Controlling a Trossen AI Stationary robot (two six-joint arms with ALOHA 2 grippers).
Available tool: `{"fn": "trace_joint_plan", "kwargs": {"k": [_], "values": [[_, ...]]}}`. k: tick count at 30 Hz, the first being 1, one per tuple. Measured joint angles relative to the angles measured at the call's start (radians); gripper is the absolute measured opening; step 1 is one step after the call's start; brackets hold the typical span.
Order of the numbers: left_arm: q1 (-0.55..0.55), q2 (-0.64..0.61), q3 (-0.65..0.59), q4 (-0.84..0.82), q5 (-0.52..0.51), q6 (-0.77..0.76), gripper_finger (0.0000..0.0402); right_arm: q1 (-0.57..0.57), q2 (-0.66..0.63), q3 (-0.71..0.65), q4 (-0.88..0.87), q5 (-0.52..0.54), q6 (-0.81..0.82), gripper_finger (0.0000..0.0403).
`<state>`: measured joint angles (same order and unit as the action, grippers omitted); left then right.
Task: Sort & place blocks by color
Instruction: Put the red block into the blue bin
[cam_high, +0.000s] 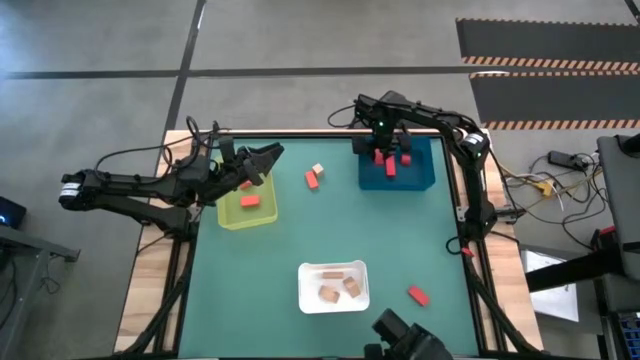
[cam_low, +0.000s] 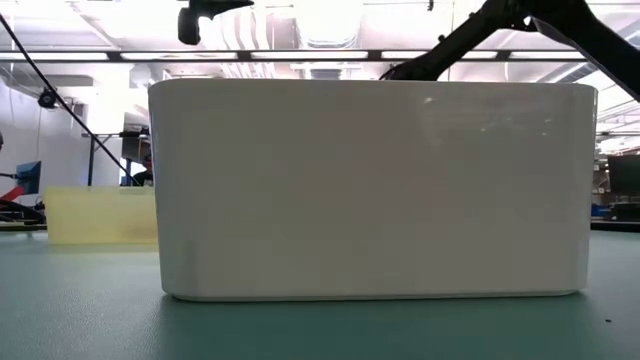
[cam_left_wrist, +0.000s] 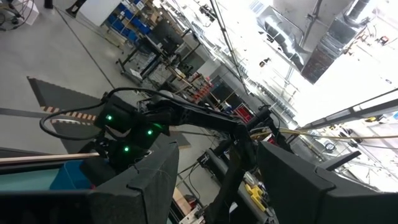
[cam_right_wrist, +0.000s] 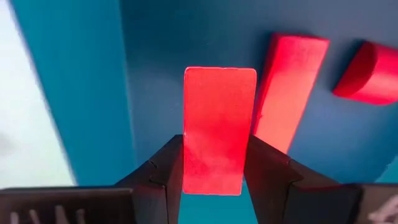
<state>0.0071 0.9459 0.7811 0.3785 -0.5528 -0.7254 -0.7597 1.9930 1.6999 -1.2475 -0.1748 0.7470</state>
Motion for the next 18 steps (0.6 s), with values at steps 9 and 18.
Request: {"fn": "trace_joint_plan", "kwargs": {"k": [9,18], "values": [[0.000,0.000,0.000,0.000,-0.003,0.000,0.0203,0.000,0.000,-0.012,0.028,0.044,0.001,0.0125],[0.000,0.000,0.000,0.001,-0.003,0.000,0.0203,0.000,0.000,-0.025,0.038,0.045,0.009,0.0127]]}}
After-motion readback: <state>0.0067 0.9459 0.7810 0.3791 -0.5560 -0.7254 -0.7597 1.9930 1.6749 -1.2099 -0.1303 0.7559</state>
